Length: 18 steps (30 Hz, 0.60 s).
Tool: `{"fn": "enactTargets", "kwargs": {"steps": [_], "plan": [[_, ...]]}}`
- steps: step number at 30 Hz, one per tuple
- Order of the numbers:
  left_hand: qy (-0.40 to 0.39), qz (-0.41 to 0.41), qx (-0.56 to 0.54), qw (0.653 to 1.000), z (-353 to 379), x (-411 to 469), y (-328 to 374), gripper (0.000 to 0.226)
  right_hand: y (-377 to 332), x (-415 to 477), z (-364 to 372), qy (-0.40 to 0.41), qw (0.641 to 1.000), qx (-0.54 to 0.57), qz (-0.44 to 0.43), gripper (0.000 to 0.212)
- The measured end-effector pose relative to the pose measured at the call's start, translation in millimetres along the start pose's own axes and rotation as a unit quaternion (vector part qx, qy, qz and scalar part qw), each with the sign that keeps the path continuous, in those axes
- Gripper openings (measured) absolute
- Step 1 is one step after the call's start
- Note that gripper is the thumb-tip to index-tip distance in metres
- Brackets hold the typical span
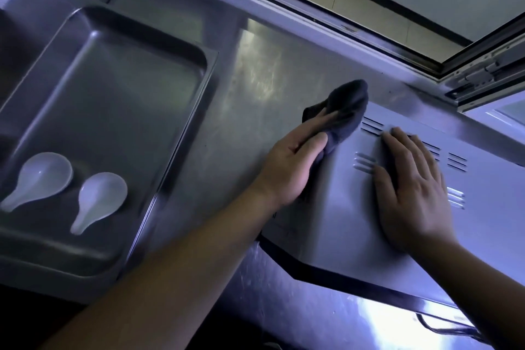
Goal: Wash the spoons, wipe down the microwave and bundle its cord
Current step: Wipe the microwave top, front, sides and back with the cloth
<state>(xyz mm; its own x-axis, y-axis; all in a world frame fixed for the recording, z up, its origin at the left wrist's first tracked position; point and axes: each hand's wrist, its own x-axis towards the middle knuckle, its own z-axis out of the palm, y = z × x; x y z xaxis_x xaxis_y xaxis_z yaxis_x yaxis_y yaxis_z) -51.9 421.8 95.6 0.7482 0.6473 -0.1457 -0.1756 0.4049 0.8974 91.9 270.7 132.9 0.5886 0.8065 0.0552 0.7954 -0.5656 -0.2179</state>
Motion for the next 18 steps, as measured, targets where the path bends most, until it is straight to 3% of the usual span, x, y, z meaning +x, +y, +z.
{"fn": "enactTargets", "kwargs": {"steps": [11,15,18], "plan": [[0.027,0.019,0.060,0.998,-8.5,-126.0,-28.5,0.042,0.7,0.4,0.2,0.000,1.000,-0.002,0.000,0.059],[0.038,-0.013,0.100,0.994,-9.7,-162.4,-35.1,0.042,1.1,-0.2,0.5,0.003,1.000,0.000,-0.007,0.058],[0.041,0.024,0.126,0.991,-10.0,-177.4,-41.4,0.042,0.7,-0.4,0.6,0.002,1.000,0.002,-0.005,0.058]]}}
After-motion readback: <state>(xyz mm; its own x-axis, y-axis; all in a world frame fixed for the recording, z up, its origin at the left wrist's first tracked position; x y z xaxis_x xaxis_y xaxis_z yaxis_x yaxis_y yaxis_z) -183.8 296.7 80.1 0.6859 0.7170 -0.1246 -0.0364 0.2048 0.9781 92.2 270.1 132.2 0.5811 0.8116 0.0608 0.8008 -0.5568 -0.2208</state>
